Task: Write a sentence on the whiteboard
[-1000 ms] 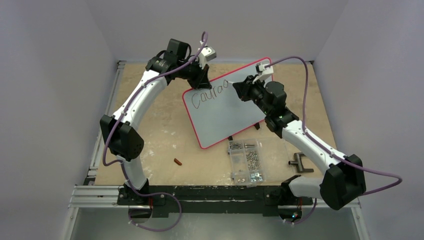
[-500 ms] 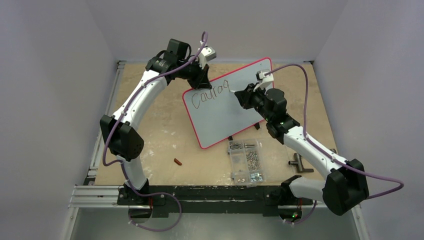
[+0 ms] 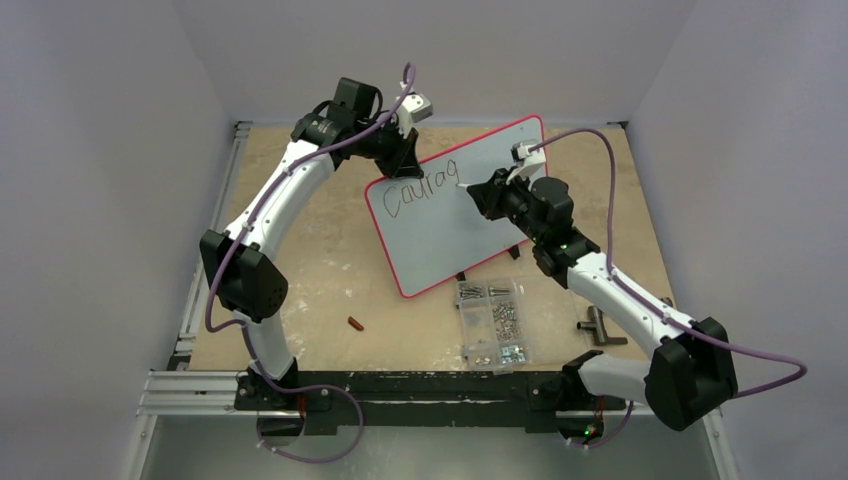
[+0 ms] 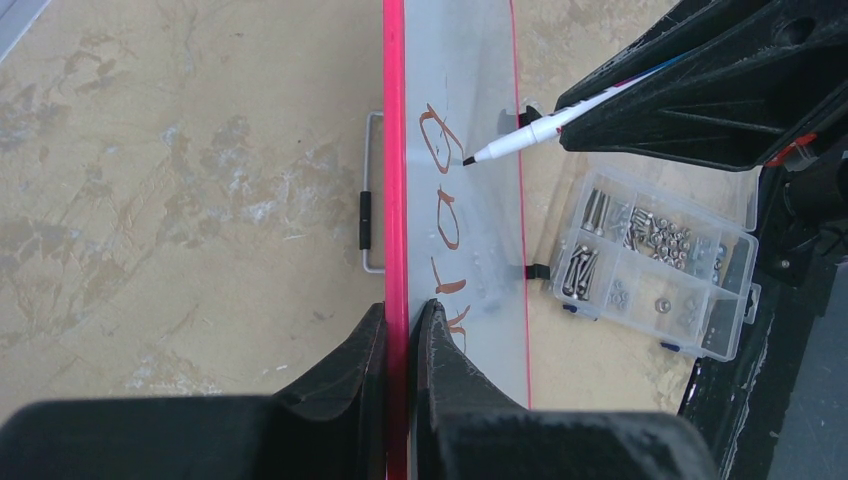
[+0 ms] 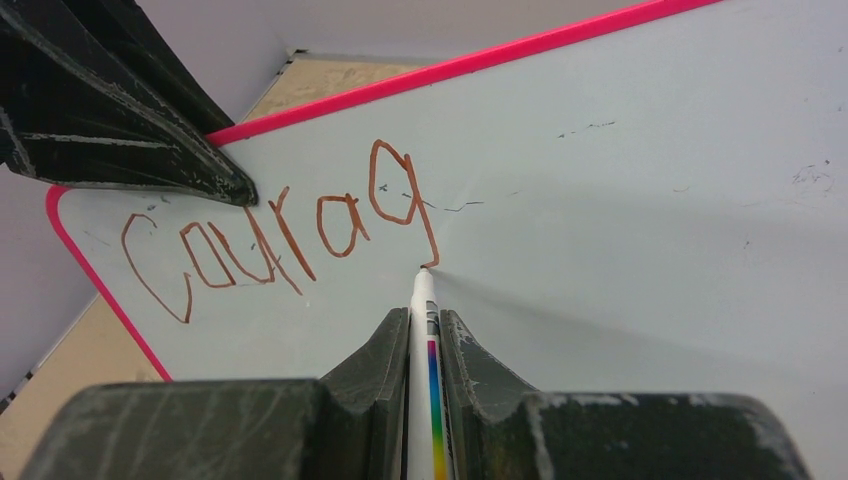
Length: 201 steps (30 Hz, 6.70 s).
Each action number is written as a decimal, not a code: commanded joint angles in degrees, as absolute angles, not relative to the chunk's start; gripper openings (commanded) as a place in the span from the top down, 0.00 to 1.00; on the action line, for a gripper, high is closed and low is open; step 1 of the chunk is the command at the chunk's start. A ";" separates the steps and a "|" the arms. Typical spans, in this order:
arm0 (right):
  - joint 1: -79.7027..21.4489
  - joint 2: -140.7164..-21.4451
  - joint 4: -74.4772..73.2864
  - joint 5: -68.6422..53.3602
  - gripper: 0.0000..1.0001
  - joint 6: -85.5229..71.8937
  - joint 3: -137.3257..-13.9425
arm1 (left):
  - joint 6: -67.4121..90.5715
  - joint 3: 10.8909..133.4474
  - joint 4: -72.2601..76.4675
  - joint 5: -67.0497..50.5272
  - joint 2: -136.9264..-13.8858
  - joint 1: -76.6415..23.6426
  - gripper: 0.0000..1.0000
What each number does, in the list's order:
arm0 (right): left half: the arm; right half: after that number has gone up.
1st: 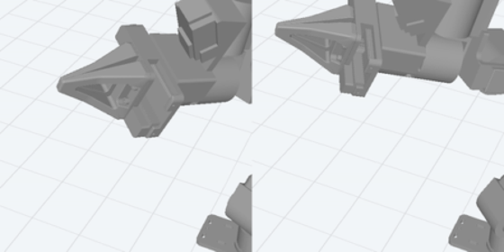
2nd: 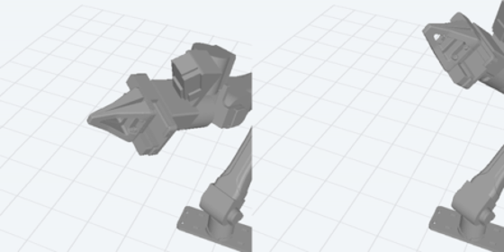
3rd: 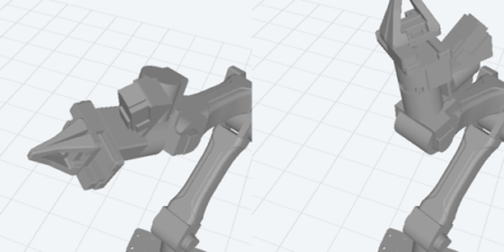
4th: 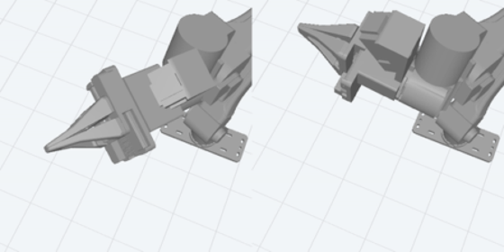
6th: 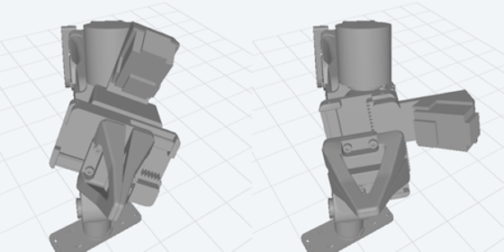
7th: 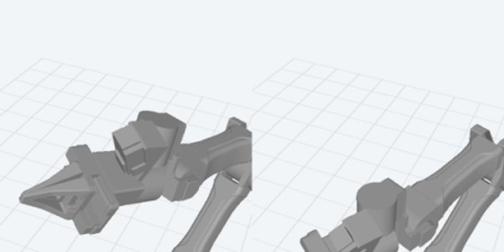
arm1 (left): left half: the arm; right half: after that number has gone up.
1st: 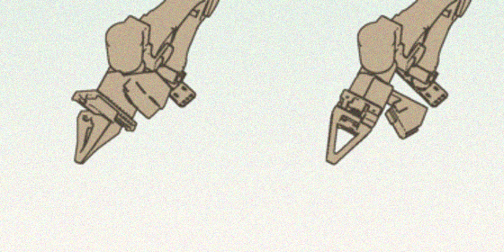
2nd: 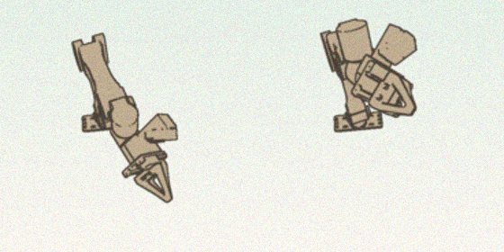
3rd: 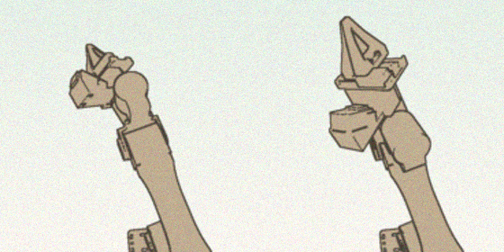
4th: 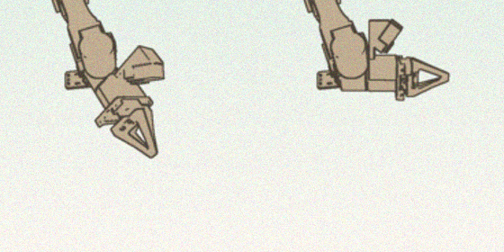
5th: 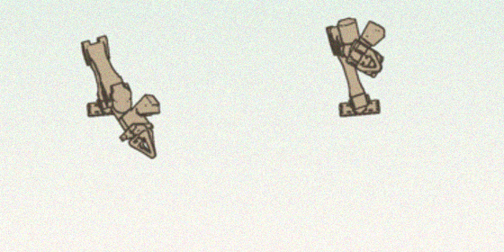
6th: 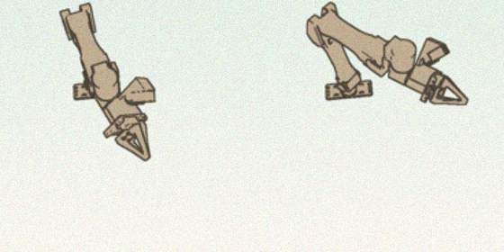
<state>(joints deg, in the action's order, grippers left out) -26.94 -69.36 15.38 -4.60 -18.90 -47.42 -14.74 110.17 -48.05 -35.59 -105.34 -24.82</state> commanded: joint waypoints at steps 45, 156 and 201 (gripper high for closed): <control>-25.84 -66.79 21.41 0.24 1.00 -21.30 -50.56 | -21.07 110.03 -54.75 -32.02 -107.05 -26.72 1.00; -24.15 -54.06 15.29 1.01 1.00 -22.75 -44.69 | -17.78 103.03 -49.83 -33.27 -99.72 -24.57 1.00; -24.03 -64.84 24.59 2.22 1.00 -18.58 -50.25 | -15.92 100.04 -48.15 -29.84 -98.51 -24.70 1.00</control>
